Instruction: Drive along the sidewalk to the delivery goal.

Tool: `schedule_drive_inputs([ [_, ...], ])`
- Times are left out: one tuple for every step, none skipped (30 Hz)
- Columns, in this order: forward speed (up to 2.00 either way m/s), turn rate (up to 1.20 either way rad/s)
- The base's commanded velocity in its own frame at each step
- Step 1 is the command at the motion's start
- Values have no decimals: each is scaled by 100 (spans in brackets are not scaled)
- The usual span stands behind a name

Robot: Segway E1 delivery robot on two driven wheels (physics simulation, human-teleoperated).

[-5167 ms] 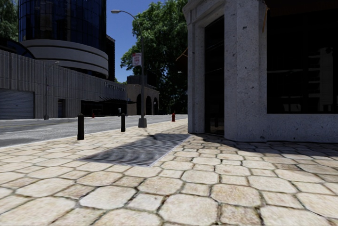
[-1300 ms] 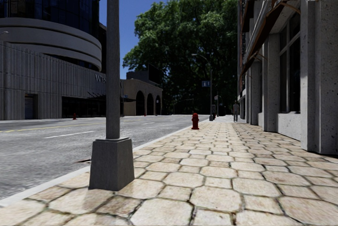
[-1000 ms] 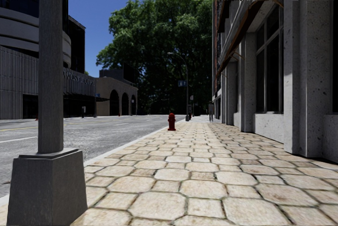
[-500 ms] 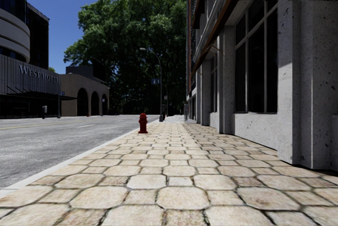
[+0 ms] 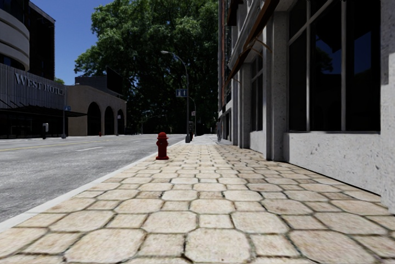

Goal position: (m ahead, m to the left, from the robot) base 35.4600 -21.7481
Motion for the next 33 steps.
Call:
schedule_drive_inputs([
  [200,0],
  [200,-3],
  [200,-15],
  [200,-21],
  [200,-21],
  [200,-22],
  [200,-22],
  [200,-22],
  [200,-22],
  [200,-22],
  [200,-23],
  [200,-23],
  [200,-23],
  [200,-23],
  [200,-24],
  [200,-25],
  [200,-25],
  [200,-25],
  [200,-25],
  [200,-25],
  [200,-25],
  [200,-25],
  [200,-25],
  [200,-25],
  [200,-25],
  [200,-25],
  [200,-25],
  [200,-25],
  [200,-25],
  [200,-25],
  [200,-10],
  [200,-10],
  [200,0],
])
